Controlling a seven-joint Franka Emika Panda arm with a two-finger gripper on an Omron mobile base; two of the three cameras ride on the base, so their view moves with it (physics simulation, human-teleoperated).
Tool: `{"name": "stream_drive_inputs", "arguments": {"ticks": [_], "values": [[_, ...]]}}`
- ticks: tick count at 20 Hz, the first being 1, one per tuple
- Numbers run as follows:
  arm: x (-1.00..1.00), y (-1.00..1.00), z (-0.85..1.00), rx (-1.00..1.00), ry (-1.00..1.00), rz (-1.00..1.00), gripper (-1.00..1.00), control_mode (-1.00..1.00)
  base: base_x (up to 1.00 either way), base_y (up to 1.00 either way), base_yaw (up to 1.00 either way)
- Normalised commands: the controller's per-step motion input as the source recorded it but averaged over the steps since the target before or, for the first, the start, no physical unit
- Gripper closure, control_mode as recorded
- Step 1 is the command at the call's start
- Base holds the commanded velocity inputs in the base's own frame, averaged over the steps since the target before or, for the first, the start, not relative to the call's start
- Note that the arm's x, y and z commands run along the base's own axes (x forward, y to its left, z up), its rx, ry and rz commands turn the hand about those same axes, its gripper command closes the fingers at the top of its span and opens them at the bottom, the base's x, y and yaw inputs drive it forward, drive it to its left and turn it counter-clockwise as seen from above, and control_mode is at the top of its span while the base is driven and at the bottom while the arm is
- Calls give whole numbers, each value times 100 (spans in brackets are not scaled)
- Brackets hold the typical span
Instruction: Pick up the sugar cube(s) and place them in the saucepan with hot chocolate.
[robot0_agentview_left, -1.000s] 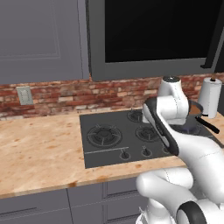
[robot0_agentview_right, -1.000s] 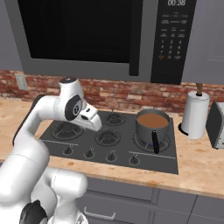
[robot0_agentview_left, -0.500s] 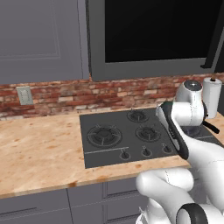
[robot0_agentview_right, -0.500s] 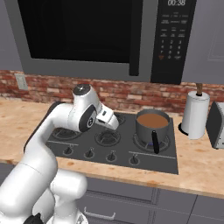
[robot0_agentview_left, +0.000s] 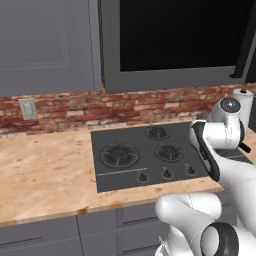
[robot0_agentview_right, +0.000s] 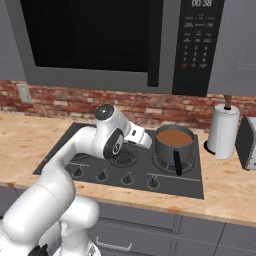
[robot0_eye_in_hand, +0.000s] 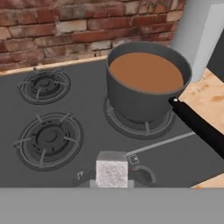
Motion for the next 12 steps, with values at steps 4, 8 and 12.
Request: {"name": "stream_drive_inputs", "arguments": {"ticks": [4, 8, 12], "values": [[34, -71, 25, 0, 4, 0, 100, -100, 0, 0, 0], [41, -52, 9, 0, 5, 0, 100, -100, 0, 0, 0], [44, -33, 0, 0, 0, 0, 100, -100, 0, 0, 0]]}}
